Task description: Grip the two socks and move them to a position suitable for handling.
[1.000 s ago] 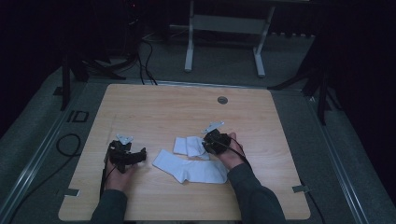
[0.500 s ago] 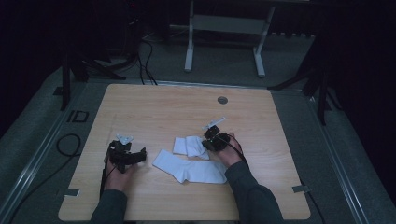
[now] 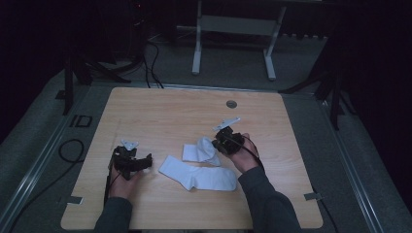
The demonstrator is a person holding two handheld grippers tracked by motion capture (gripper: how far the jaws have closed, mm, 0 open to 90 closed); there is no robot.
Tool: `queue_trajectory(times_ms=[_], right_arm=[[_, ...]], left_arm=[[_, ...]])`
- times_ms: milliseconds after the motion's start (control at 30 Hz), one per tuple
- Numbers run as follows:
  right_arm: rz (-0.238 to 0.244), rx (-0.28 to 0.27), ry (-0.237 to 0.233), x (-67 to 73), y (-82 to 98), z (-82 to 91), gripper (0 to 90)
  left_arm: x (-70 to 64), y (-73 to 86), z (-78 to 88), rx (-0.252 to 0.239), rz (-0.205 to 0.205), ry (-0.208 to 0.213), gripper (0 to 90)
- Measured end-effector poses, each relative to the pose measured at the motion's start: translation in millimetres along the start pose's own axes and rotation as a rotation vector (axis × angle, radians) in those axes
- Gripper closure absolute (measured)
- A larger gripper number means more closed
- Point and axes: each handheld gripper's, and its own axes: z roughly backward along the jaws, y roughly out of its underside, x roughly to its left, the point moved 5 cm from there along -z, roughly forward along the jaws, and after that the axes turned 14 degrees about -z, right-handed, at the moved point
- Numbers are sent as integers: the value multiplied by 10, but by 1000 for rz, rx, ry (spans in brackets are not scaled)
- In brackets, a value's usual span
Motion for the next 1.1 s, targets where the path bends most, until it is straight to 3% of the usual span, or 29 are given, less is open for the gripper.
queue_trajectory(times_ms=[233, 400, 567, 667, 700, 1100], right_arm=[[-11, -50, 27, -128, -34, 257, 888], [-30, -51, 56, -263, 10, 336, 888], [-58, -26, 112, -502, 134, 388, 889], [-65, -21, 115, -543, 160, 387, 889], [-89, -8, 130, -665, 243, 380, 888], [-130, 43, 236, -1034, 464, 413, 888]], left_arm=[[0, 0, 0, 0, 0, 0, 131], [0, 0, 0, 0, 0, 0, 131], [0, 0, 0, 0, 0, 0, 132], [0, 0, 0, 0, 0, 0, 131], [1, 1, 1, 1, -1, 0, 131], [0, 1, 1, 2, -1, 1, 131]])
